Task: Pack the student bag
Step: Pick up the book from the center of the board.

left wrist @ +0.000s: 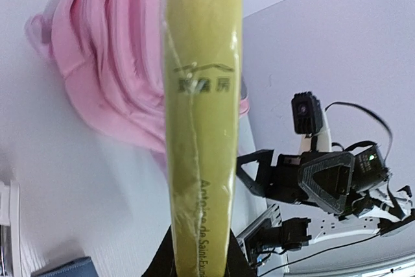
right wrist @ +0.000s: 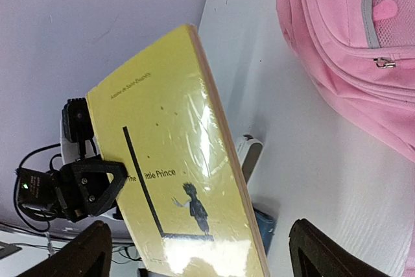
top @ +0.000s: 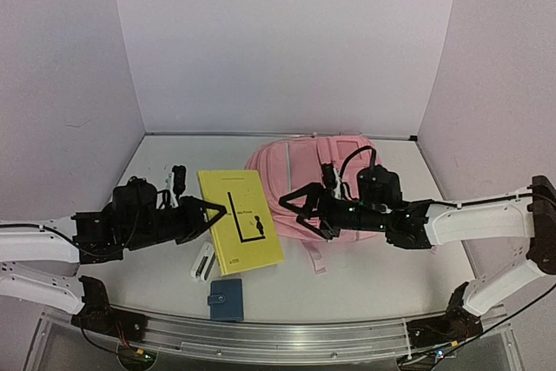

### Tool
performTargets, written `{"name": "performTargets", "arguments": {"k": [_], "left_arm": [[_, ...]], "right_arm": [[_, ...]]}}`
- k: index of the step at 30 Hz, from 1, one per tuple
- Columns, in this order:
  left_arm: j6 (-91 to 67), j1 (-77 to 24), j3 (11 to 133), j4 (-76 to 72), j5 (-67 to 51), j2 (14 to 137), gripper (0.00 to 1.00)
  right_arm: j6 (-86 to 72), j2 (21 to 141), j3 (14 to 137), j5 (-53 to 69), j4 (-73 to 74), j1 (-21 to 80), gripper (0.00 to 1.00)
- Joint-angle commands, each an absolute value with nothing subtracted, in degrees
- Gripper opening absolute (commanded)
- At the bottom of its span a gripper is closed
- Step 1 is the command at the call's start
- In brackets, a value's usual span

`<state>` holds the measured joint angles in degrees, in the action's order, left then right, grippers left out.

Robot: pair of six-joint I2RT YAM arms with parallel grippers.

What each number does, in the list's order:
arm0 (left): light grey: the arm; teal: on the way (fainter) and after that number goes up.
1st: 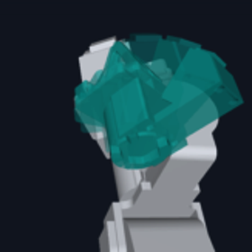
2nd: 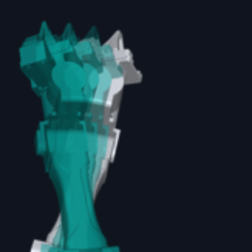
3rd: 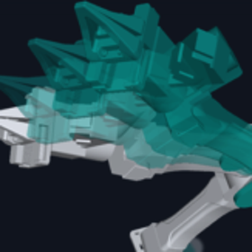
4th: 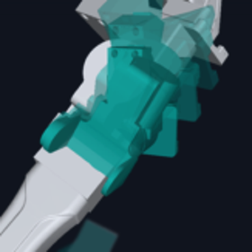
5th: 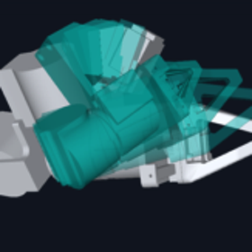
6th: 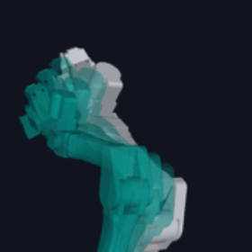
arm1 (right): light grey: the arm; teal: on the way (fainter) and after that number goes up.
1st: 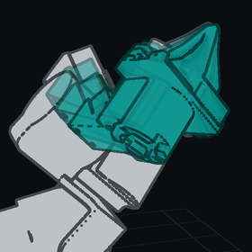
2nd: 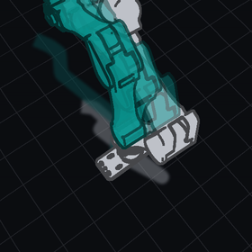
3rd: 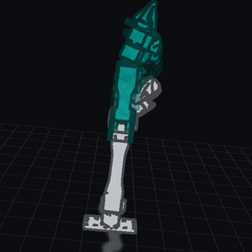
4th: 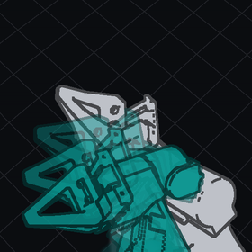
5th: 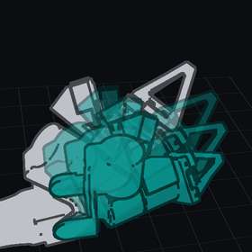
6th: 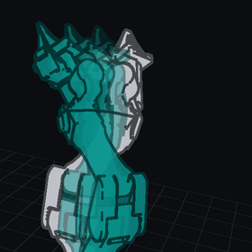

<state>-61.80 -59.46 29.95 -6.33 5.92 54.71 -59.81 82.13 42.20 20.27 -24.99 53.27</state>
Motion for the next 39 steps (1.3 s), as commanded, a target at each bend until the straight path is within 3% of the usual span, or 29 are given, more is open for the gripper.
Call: {"name": "performTargets", "arguments": {"k": [1,15,27,31,33,36,39], "left_arm": [[-54.01,-59.39,37.48,-17.30,14.26,51.12,0.00],[-47.94,-59.44,44.33,-33.33,10.59,59.35,0.00],[-55.03,-59.40,43.15,-44.82,8.19,66.34,0.00],[-57.13,-59.32,43.78,-40.80,8.71,67.21,0.01],[-57.24,-58.67,44.40,-36.19,8.10,67.59,0.10],[-57.79,-55.96,45.01,-29.36,5.18,67.52,0.36],[-57.12,-54.23,43.91,-24.18,3.85,66.19,0.64]], "right_arm": [[-66.70,78.22,39.67,13.37,-34.48,55.60,0.98],[-69.59,80.47,40.98,5.10,-48.70,61.54,0.97],[-66.07,84.38,44.65,0.04,-58.33,61.52,0.65],[-64.70,84.09,43.65,-3.66,-64.06,61.52,0.37],[-64.00,83.26,41.67,-6.10,-68.33,61.62,0.20],[-62.40,81.40,39.51,-9.91,-72.08,61.61,0.03],[-58.79,79.09,39.50,-11.07,-70.84,61.57,0.00]]}}
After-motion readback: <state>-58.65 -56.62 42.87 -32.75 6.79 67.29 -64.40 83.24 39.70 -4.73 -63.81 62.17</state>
